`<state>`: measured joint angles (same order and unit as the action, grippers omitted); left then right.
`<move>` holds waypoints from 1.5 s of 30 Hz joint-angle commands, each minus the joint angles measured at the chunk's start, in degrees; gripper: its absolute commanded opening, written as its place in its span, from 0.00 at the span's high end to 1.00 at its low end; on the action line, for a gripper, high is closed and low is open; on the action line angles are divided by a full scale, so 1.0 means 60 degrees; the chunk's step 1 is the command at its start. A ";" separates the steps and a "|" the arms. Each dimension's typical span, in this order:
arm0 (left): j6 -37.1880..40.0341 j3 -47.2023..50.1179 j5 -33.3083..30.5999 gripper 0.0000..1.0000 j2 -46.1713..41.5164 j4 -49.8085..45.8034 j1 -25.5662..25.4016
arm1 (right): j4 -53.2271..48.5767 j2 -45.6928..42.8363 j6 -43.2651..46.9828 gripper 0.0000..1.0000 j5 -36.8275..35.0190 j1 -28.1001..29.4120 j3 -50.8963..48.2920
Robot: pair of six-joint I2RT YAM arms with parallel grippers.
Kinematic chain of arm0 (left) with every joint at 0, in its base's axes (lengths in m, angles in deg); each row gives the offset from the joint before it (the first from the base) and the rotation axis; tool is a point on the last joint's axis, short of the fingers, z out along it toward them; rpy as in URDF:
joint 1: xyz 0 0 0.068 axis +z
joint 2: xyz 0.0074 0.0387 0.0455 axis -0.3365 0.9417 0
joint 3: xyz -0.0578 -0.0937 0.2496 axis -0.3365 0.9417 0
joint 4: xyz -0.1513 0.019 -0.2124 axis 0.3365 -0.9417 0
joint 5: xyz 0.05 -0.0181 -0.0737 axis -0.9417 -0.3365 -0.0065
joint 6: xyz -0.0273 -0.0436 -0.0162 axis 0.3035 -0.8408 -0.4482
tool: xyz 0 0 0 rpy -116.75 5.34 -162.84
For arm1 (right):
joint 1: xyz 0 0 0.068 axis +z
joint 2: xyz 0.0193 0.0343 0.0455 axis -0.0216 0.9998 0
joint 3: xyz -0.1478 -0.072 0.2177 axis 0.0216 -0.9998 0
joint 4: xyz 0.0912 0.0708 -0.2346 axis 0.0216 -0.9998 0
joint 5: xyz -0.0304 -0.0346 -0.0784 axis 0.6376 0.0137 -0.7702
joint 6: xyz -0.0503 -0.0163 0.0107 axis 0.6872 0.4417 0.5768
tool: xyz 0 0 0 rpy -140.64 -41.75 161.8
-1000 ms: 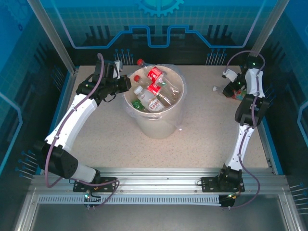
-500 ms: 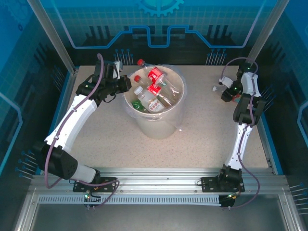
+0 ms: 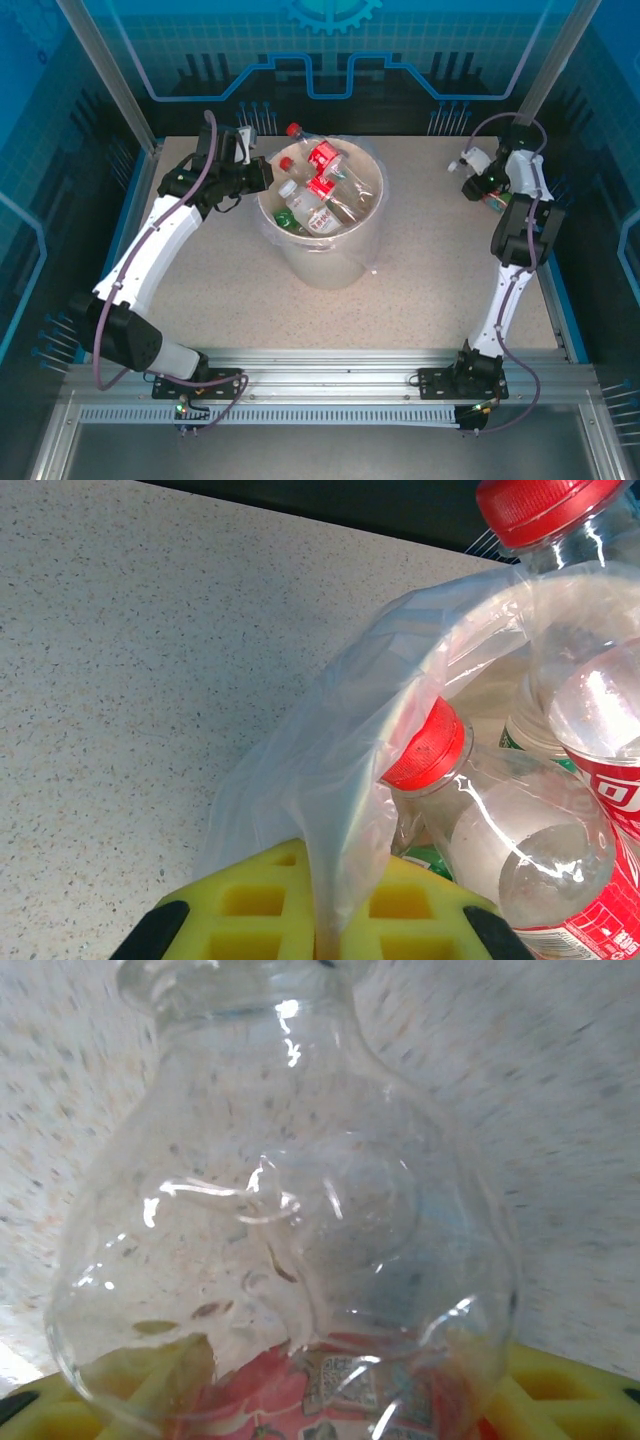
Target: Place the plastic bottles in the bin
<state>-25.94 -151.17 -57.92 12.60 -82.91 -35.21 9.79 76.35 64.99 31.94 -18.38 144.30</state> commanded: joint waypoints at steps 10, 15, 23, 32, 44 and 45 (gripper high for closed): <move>-0.0035 -0.1368 0.1126 1.00 0.0164 -0.0911 -0.0048 | 0.2511 -0.4832 -0.5419 0.64 0.0281 0.2519 -0.1600; -0.0346 -0.1110 0.1508 1.00 0.0119 -0.0364 -0.0016 | 0.3139 -0.6564 -0.7725 0.68 0.0563 0.3894 -0.2263; -0.0157 -0.1413 0.1692 1.00 0.0203 -0.0520 0.0008 | 0.3517 -0.8324 -0.9606 0.72 0.0461 0.5988 -0.2821; -0.0135 -0.1568 0.1738 1.00 0.0242 -0.0511 0.0028 | 0.1139 -0.7439 -0.9441 0.67 0.0547 0.8773 -0.1366; -0.0265 -0.1381 0.1669 1.00 -0.0037 -0.0204 0.0118 | -0.0930 -0.5703 -0.8569 0.63 -0.1678 1.0236 -0.0696; -0.0278 -0.1381 0.1660 1.00 -0.0058 -0.0209 0.0116 | -0.1033 -0.5563 -0.8570 0.63 -0.1806 1.0321 -0.0633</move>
<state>-23.45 -156.81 -53.85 15.38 -89.58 -34.82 7.97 41.33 11.90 25.43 41.75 137.81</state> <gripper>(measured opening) 0.093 0.551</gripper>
